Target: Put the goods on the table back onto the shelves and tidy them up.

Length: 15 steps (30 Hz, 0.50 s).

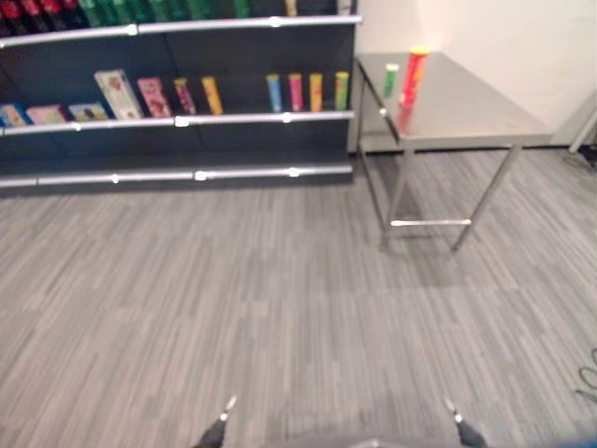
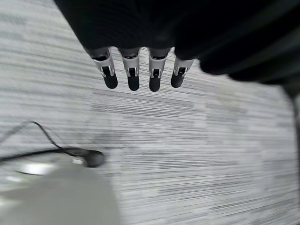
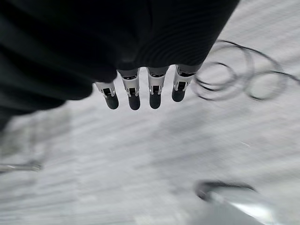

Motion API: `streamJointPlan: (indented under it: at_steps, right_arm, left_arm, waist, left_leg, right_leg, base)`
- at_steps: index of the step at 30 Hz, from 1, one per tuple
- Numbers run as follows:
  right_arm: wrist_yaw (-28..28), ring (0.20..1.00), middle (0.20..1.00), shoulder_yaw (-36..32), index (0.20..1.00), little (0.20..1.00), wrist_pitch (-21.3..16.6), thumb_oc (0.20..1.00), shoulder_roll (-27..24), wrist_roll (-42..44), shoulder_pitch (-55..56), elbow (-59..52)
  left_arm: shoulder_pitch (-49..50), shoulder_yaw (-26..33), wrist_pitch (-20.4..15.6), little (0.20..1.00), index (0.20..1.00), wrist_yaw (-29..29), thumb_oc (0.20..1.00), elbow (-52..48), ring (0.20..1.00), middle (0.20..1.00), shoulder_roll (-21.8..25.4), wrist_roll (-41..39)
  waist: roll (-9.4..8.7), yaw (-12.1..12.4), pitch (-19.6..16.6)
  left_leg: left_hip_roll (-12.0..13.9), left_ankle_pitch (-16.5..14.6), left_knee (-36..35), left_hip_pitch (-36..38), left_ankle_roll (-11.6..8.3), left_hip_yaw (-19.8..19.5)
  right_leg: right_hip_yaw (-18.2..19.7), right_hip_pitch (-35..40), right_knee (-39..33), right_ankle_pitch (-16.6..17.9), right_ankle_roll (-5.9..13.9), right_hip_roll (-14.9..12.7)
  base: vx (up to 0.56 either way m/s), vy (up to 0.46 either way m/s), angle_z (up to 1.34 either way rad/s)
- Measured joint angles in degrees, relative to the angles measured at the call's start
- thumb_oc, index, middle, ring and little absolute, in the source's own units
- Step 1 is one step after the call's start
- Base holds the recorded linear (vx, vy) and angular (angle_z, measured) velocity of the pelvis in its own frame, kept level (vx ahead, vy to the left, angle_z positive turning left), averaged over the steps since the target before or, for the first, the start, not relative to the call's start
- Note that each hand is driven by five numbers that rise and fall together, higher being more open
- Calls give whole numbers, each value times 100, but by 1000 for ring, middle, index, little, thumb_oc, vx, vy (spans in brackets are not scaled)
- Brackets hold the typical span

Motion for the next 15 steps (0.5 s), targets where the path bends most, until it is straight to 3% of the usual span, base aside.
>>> streamJointPlan:
  at_steps: [4,6,8,15]
  right_arm:
    - [-15,1000,1000,-57,1000,1000,-74,1000,-10,-2,-285,0]
    - [-12,1000,1000,-52,1000,1000,-63,1000,-18,-4,-283,9]
    - [-3,1000,1000,-41,1000,1000,-63,1000,-23,-6,-291,10]
    - [40,1000,1000,171,1000,1000,-40,1000,-12,-30,-456,231]
  left_arm:
    - [-101,1,-32,1000,1000,3,1000,-7,1000,1000,2,4]
    - [-170,2,-30,1000,1000,6,1000,-11,1000,1000,0,8]
    - [-211,9,-37,1000,1000,6,1000,-67,1000,1000,16,54]
    - [-363,-3,-39,1000,1000,4,1000,-51,1000,1000,29,282]
  waist:
    - [57,9,272]
    - [229,3,503]
    - [256,-1,538]
    - [150,-2,626]
  left_leg:
    - [55,87,-144,100,-31,-3]
    - [33,96,-227,172,-23,3]
    - [12,96,-285,243,-23,14]
    - [6,93,-325,312,-28,29]
  right_leg:
    - [-50,280,-539,334,57,84]
    - [-58,594,-1097,676,10,109]
    - [-48,811,-1487,884,18,119]
    - [31,835,-1515,837,101,117]
  base:
    - [-20,37,0]
    - [-24,63,0]
    - [-11,68,-5]
    - [-2,87,-5]
